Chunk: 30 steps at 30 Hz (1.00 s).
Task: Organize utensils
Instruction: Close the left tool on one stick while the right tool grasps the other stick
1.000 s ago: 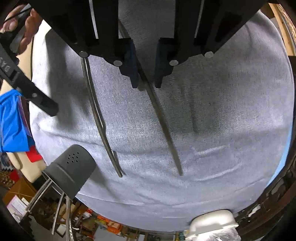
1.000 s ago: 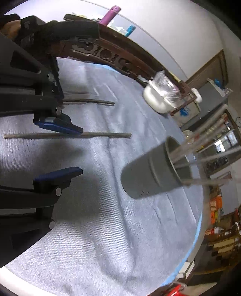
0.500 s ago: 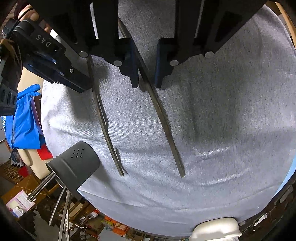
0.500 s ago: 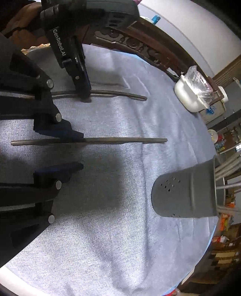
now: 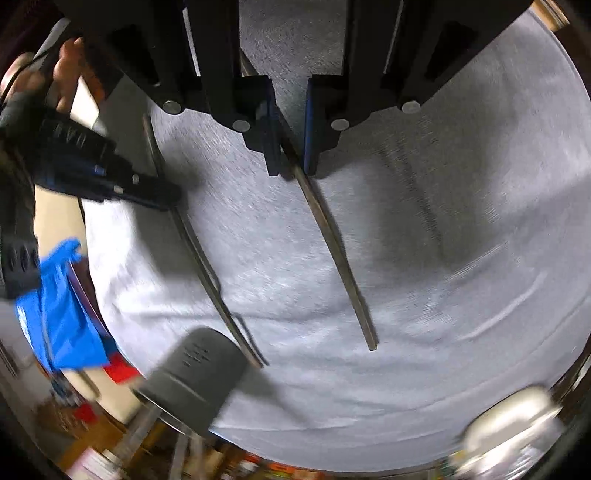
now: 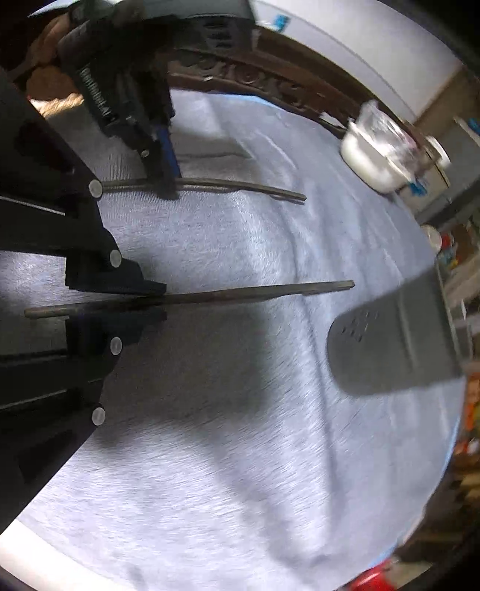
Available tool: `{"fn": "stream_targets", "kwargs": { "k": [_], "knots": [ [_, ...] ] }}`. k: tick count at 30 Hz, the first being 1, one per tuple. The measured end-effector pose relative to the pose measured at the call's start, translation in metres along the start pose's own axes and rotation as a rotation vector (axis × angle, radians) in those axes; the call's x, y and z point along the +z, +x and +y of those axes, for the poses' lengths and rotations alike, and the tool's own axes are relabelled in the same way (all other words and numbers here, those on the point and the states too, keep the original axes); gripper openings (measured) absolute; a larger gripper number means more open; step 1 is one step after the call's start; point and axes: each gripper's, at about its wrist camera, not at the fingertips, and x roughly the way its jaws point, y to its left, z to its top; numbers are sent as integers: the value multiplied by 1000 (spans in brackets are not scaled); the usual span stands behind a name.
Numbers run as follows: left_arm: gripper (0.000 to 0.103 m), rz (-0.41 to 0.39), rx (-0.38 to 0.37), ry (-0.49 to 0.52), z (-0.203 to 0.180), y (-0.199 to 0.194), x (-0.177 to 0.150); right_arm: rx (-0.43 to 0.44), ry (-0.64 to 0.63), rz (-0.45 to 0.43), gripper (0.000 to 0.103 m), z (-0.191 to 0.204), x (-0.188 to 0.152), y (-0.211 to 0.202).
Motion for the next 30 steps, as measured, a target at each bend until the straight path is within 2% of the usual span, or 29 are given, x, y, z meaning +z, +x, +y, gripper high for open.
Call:
{"fn": "stream_targets", "kwargs": {
  "k": [3,5,7,11,14,22,25,30],
  "knots": [
    [14,9,-28,46,-1,1,0,46,64,26,9,-7,-4,-1],
    [14,14,-60,31,7,0,1,96,86,55,9,-8,-5,1],
    [13,14,-75,13,16,-8,-2,85,80,53,11,-7,-4,-1],
    [14,1,-97,-39,33,-23,-8,53,-9,16,11,4,9,-9],
    [25,-19,-122,-91,44,-31,-2,56,-26,-14,12,7,25,-11],
    [26,-12,-56,-235,52,-20,31,-6,-4,-20,12,10,61,4],
    [26,-6,-15,-266,51,-17,40,-50,0,-31,12,13,67,10],
    [26,37,17,-286,44,-4,54,-61,9,-11,13,19,77,24]
  ]
}}
